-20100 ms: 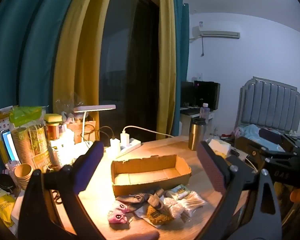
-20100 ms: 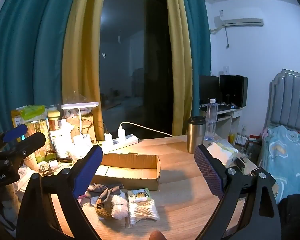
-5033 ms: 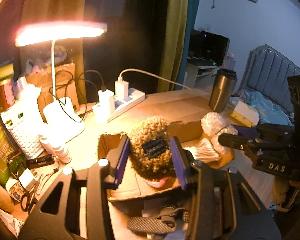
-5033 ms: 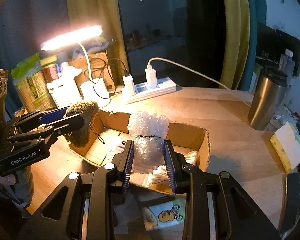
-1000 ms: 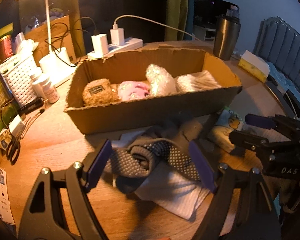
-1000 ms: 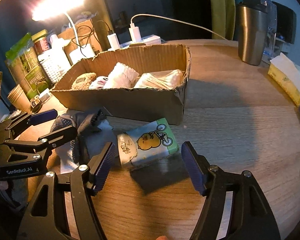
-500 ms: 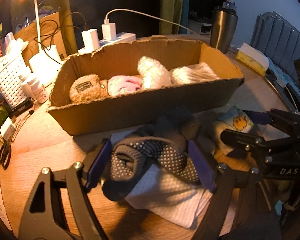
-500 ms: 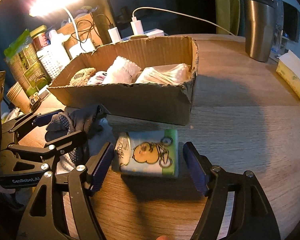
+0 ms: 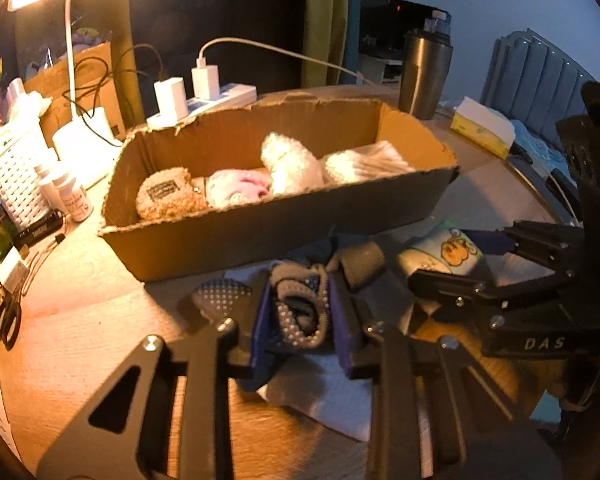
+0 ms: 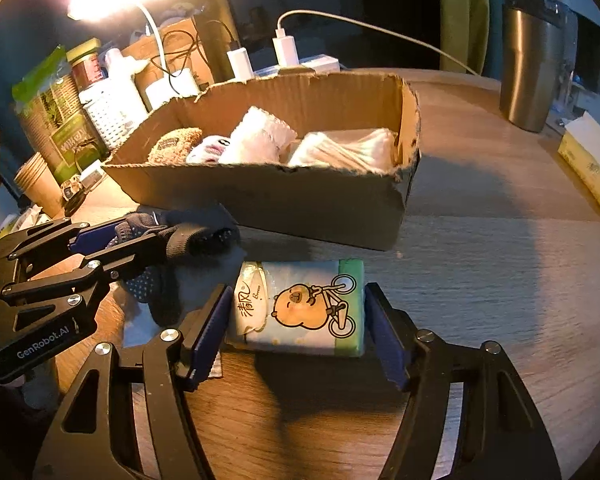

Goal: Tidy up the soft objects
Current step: 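Grasp the grey dotted gloves with the left tool while the right tool grasps the duck tissue pack, then carry the gloves with the left tool while the right tool carries the tissue pack into the box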

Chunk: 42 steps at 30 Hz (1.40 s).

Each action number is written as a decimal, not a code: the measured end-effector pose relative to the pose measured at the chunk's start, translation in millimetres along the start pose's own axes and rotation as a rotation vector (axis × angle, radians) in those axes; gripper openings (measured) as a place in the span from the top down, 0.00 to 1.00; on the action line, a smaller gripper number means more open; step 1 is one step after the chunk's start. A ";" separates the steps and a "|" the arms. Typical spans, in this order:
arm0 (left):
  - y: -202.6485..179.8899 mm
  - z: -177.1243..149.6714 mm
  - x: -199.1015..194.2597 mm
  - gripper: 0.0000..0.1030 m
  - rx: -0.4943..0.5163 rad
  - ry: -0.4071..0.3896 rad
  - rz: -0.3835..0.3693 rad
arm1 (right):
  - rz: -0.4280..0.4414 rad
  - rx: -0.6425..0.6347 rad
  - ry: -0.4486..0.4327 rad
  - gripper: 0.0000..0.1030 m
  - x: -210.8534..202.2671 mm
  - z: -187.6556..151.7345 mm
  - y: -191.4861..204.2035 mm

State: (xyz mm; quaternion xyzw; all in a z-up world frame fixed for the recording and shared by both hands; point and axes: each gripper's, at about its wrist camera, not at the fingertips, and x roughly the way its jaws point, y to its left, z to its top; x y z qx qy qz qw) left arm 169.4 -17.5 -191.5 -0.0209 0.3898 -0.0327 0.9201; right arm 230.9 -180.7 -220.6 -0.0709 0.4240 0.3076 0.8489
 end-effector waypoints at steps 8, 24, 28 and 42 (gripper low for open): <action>4.5 1.2 -20.8 0.73 -0.012 -0.046 -0.007 | -0.011 -0.018 -0.032 0.32 -14.3 4.3 11.4; 21.5 7.2 -62.1 0.73 -0.036 -0.139 -0.005 | -0.030 -0.063 -0.100 0.32 -46.9 17.3 36.0; 27.9 11.9 -71.6 0.73 -0.047 -0.166 0.002 | -0.038 -0.072 -0.116 0.32 -53.4 22.3 39.8; 43.9 37.4 -86.2 0.73 -0.063 -0.226 0.016 | -0.053 -0.099 -0.156 0.32 -64.8 52.3 46.3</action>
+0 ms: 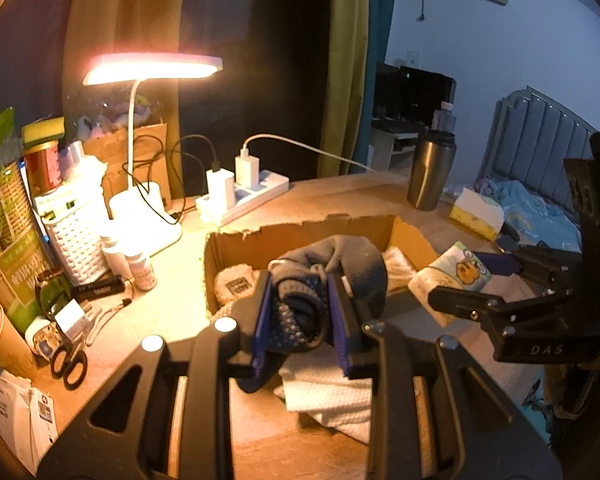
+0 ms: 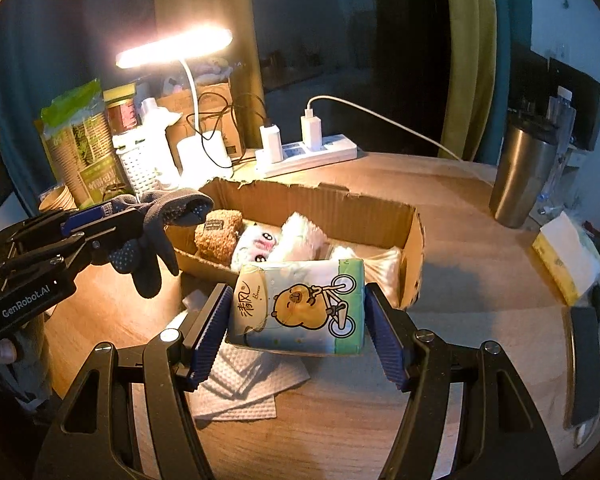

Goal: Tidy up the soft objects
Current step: 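Carry the gloves with the left tool while the right tool carries the tissue pack into the box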

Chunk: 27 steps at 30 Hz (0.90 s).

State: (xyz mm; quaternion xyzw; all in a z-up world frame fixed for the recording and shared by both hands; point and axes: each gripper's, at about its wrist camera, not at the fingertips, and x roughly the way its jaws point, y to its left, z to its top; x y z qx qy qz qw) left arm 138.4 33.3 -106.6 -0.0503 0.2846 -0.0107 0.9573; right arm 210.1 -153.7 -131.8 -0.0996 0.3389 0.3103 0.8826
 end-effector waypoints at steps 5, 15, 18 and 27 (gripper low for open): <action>4.7 7.4 7.5 0.73 -0.007 0.001 0.002 | -0.002 0.000 0.002 0.32 4.8 9.2 -4.3; 13.7 18.8 29.0 0.73 -0.023 0.019 0.004 | -0.007 0.003 0.008 0.32 21.5 24.7 -14.7; 17.1 20.0 38.2 0.73 -0.030 0.032 0.004 | -0.006 0.006 0.017 0.32 27.8 28.1 -18.0; 20.8 22.8 61.7 0.73 -0.043 0.070 -0.003 | -0.005 0.023 0.046 0.32 49.0 36.4 -30.9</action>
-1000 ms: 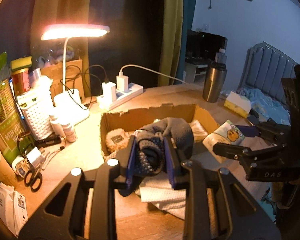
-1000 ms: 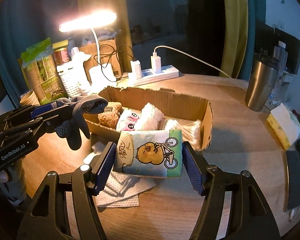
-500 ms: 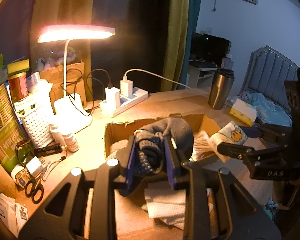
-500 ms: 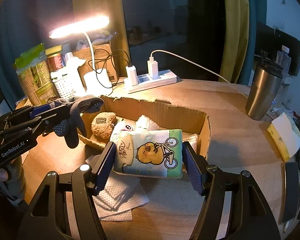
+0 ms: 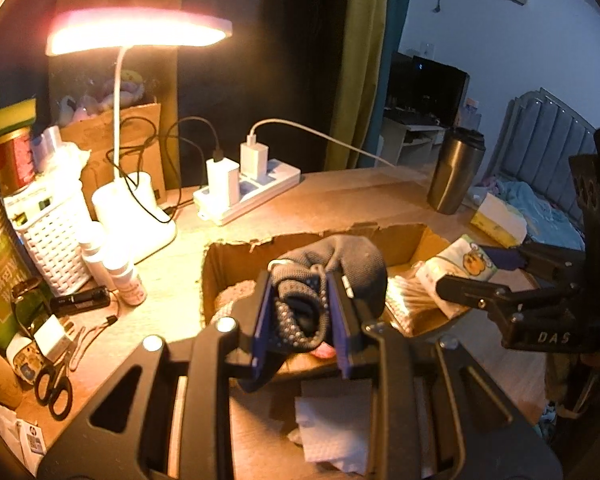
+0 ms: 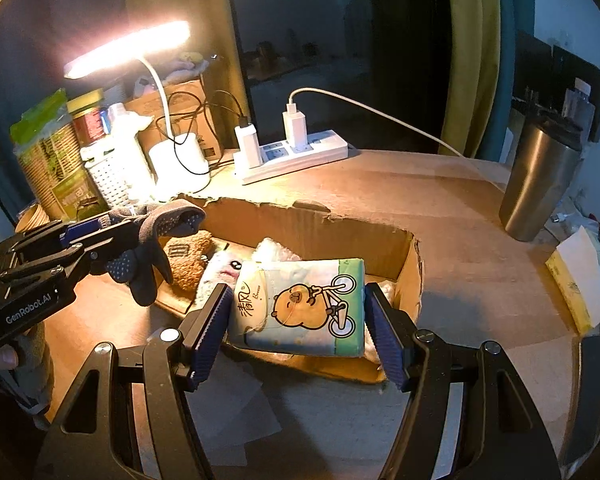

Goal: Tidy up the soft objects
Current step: 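Carry the gloves with the left tool while the right tool carries the tissue pack into the box, then open the left tool on the gloves in the box while the right tool releases the tissue pack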

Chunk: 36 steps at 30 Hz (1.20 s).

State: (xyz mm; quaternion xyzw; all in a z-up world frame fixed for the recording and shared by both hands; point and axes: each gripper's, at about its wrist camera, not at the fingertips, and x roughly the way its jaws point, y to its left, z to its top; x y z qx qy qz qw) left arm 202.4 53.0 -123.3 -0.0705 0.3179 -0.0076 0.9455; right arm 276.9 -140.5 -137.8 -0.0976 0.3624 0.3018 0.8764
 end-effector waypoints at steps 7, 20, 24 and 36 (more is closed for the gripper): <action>-2.8 3.5 20.3 0.73 -0.003 0.035 -0.013 | 0.006 0.030 0.018 0.32 18.1 5.2 -16.4; -4.5 7.6 74.1 0.69 -0.031 0.123 0.000 | 0.036 0.093 0.035 0.32 53.9 11.7 -46.2; -4.5 6.4 89.4 0.66 -0.037 0.163 0.030 | 0.054 0.086 0.031 0.32 60.5 14.2 -46.8; -2.7 5.5 92.4 0.40 -0.046 0.167 0.024 | 0.027 0.055 0.025 0.30 65.6 15.8 -41.6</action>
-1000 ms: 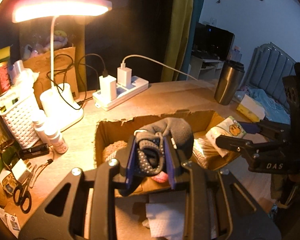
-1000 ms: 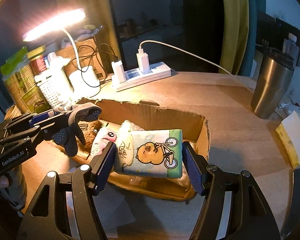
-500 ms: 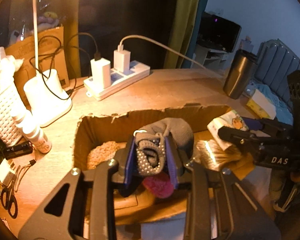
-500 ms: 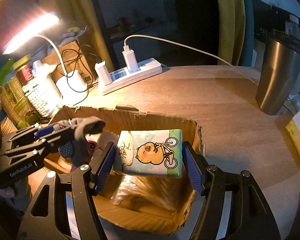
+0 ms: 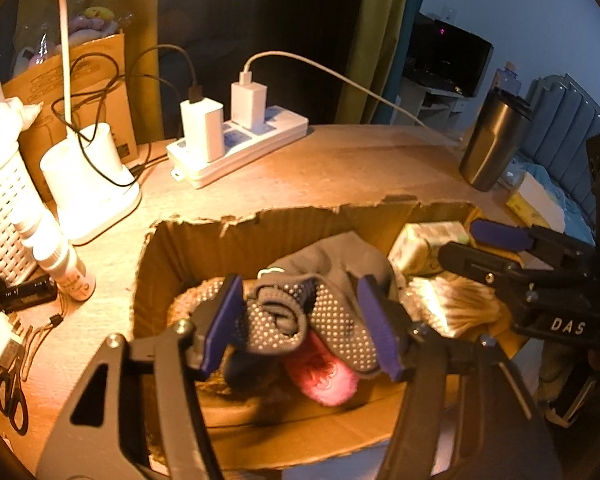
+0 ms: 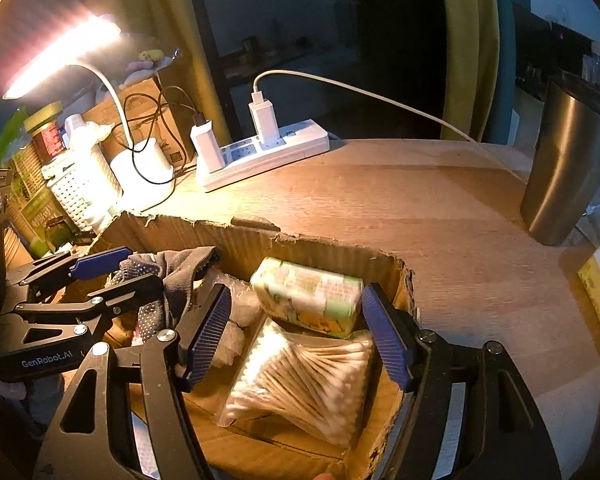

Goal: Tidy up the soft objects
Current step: 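Open the left tool on the gloves in the box while the right tool releases the tissue pack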

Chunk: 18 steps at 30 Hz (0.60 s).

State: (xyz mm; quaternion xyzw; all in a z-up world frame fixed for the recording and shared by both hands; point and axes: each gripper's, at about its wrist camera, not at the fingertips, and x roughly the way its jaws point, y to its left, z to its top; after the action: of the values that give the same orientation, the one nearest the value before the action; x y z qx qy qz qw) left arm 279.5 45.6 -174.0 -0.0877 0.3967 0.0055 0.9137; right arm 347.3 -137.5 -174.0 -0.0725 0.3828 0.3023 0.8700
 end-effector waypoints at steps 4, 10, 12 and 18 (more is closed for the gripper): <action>2.0 -1.0 -7.3 0.39 -0.005 -0.014 0.000 | -0.012 -0.002 -0.007 0.27 -4.9 1.4 3.8; 3.6 -2.4 -20.1 0.39 -0.008 -0.040 -0.004 | -0.024 -0.011 -0.017 0.27 -15.8 1.2 10.1; 3.8 -3.3 -25.9 0.38 -0.009 -0.051 -0.004 | -0.025 -0.016 -0.022 0.27 -20.8 0.2 13.2; 5.9 -7.3 -42.4 0.38 -0.011 -0.080 -0.002 | -0.032 -0.031 -0.037 0.27 -35.3 -3.7 23.2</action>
State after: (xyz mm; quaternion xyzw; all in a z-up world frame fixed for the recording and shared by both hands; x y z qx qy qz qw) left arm 244.7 52.7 -149.1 -0.0930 0.3596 0.0103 0.9284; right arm 313.0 -136.7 -149.0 -0.0866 0.3607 0.2956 0.8804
